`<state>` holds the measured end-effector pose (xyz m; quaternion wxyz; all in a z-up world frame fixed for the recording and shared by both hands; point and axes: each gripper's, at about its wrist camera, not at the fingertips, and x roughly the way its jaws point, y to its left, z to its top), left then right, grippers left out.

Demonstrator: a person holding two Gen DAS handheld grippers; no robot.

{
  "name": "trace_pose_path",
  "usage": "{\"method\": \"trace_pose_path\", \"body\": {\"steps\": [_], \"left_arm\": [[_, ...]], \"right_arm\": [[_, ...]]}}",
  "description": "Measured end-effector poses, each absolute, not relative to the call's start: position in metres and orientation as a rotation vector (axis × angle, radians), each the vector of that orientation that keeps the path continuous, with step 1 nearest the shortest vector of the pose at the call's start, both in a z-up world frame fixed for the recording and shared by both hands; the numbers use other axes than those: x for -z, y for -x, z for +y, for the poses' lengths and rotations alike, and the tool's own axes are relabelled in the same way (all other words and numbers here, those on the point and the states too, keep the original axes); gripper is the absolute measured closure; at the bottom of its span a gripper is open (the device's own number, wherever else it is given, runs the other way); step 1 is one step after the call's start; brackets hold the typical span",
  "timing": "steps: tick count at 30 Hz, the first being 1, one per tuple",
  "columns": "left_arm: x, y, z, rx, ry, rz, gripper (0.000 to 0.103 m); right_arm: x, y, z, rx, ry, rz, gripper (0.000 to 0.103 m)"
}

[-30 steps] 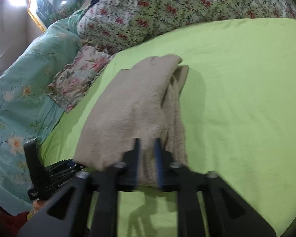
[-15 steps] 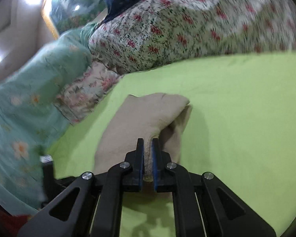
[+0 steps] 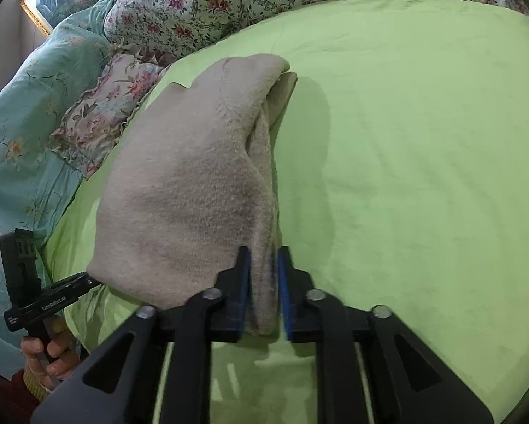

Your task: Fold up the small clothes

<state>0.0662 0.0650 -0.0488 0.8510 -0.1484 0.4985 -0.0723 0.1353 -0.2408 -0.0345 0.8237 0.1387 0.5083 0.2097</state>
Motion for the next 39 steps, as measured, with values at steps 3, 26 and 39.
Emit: {"method": "trace_pose_path", "body": {"steps": [3, 26, 39], "left_arm": [[0.028, -0.048, 0.061, 0.277, 0.269, 1.011, 0.089], [0.045, -0.111, 0.023, 0.364, 0.182, 1.028, 0.069], [-0.002, -0.106, 0.051, 0.331, 0.329, 0.901, 0.062]], "right_arm": [[0.019, -0.134, -0.253, -0.459, -0.361, 1.054, 0.079], [0.026, -0.305, -0.199, -0.462, -0.422, 1.053, 0.095], [-0.031, -0.215, -0.213, -0.420, -0.340, 0.896, 0.070]]}}
